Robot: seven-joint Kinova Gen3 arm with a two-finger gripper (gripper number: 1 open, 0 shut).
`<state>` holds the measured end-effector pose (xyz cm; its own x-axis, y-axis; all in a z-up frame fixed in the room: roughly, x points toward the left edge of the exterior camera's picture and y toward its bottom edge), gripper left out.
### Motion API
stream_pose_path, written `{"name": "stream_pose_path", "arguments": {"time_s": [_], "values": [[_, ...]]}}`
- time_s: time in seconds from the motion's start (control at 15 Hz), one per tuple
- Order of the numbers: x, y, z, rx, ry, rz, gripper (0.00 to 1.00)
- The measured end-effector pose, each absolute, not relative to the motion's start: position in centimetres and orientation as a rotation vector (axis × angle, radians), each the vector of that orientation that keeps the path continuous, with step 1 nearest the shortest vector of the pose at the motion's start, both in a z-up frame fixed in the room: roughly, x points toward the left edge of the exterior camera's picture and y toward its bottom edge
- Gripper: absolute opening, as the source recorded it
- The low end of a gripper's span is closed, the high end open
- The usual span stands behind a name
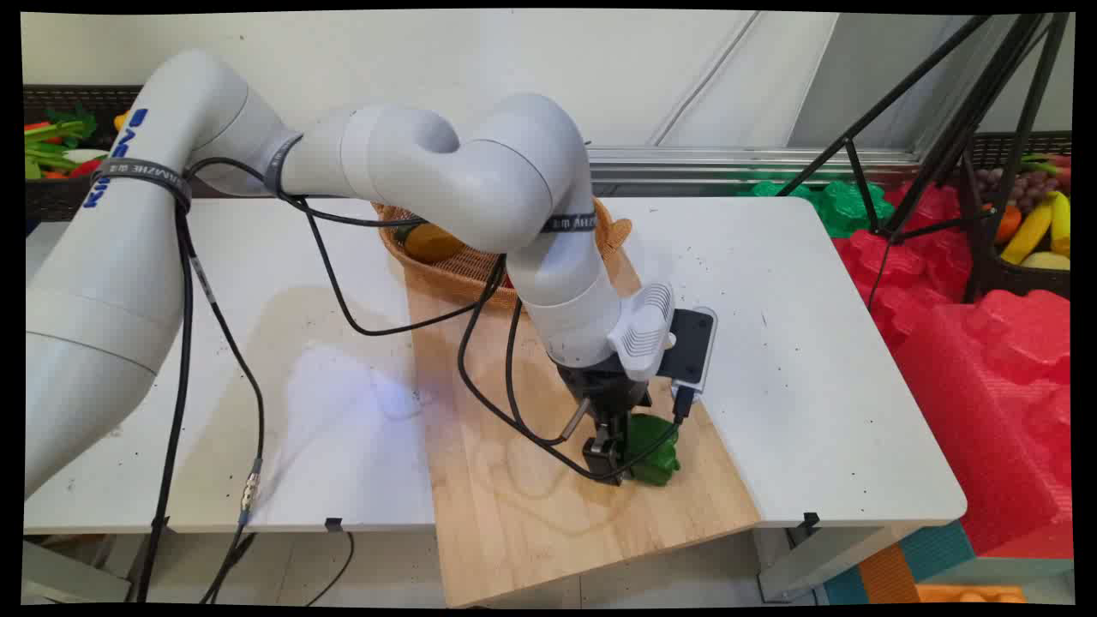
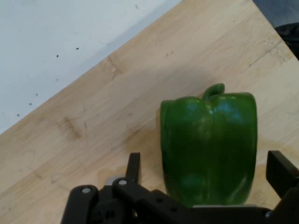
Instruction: Pick up the potato from the vegetable basket
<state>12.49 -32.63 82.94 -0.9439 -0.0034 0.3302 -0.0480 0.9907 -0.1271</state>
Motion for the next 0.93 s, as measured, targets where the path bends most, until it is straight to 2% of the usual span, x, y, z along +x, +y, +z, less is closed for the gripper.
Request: {"name": "stream_pose_path", "arguments": {"time_s": [0.4, 0.93], "values": [[14.0, -32.1, 84.6, 0.096, -2.753, 0.191, 1.0], [20.9, -29.9, 90.1, 0.278, -2.613, 0.261, 1.0]]}}
